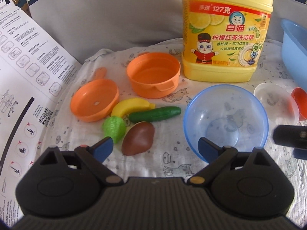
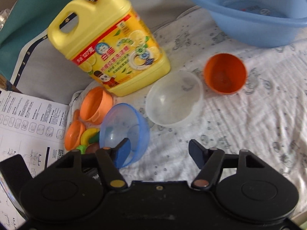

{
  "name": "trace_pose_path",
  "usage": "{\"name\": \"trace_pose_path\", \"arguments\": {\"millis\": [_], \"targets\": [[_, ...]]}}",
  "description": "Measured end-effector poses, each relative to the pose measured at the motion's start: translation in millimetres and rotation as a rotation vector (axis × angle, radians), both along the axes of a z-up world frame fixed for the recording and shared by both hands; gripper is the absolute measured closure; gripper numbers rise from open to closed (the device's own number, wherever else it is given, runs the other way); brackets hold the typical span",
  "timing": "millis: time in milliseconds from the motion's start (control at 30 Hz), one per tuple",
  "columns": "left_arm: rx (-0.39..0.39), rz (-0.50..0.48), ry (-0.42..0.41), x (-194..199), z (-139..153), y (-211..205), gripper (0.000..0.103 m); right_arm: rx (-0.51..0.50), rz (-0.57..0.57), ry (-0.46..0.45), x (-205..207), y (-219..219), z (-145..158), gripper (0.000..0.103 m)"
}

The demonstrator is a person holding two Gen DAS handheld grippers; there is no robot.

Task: Organize plates and bowls
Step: 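Move both grippers to the blue bowl rim and close on it, then carry the blue bowl with both grippers beside the plate stack, open both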

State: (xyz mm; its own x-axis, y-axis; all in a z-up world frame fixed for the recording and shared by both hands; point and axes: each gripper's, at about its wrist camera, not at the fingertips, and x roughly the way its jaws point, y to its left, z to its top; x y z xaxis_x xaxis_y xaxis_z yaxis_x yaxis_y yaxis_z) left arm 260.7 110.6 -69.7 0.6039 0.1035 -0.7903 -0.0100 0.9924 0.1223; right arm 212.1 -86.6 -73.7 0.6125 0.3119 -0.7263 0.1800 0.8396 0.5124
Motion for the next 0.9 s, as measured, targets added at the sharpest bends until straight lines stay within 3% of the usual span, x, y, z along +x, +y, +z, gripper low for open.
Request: {"name": "trace_pose_path", "arguments": {"millis": [33, 100, 167, 233, 433, 900], "targets": [[-0.003, -0.008, -0.005, 0, 1, -1, 0.007, 0.004, 0.007, 0.001, 2, 3, -1, 0.042], [-0.009, -0.026, -0.015, 0, 2, -5, 0.009, 0.003, 0.022, 0.001, 7, 9, -3, 0.062], [-0.025, -0.052, -0.018, 1, 2, -10, 0.018, 0.002, 0.035, -0.001, 10, 14, -4, 0.071], [-0.049, -0.077, -0.006, 4, 1, -14, 0.042, -0.004, 0.046, -0.012, 13, 18, -4, 0.077], [-0.155, -0.115, 0.041, 10, -8, -17, 0.083, -0.011, 0.065, -0.015, 21, 25, -6, 0.083], [-0.216, -0.065, 0.061, -23, 3, -13, 0.084, -0.020, 0.111, -0.010, 2, 24, -3, 0.086]]}}
